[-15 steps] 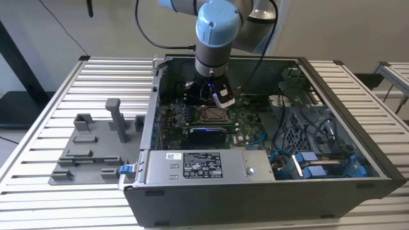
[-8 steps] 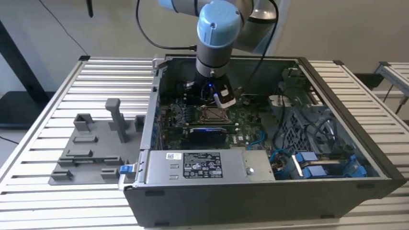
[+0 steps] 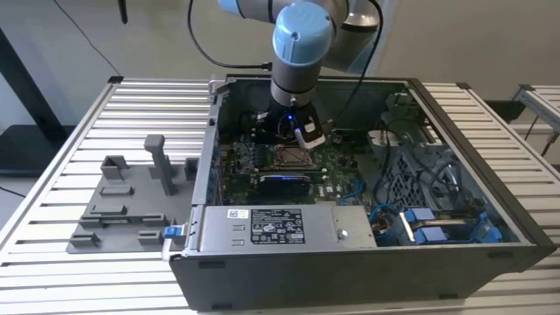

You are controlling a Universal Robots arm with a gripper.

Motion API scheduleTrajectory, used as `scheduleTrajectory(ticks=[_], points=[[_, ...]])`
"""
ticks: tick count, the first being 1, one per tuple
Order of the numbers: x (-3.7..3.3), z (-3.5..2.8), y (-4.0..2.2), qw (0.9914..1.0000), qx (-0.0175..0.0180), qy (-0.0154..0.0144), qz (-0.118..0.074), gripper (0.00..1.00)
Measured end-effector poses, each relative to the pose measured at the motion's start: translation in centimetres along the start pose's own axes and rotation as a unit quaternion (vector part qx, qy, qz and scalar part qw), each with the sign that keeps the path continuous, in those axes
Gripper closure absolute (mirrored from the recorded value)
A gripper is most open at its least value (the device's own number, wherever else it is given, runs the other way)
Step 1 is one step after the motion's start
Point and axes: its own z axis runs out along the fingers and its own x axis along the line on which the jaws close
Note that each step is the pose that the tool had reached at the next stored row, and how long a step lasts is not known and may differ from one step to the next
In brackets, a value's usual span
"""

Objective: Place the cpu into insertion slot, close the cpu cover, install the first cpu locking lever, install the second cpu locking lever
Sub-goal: 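Install the first cpu locking lever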

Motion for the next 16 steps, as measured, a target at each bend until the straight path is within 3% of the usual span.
scheduleTrajectory(ticks=[16], points=[[-0.87,0.14,0.02,1.00000,-0.0006,0.0001,0.000,0.89]])
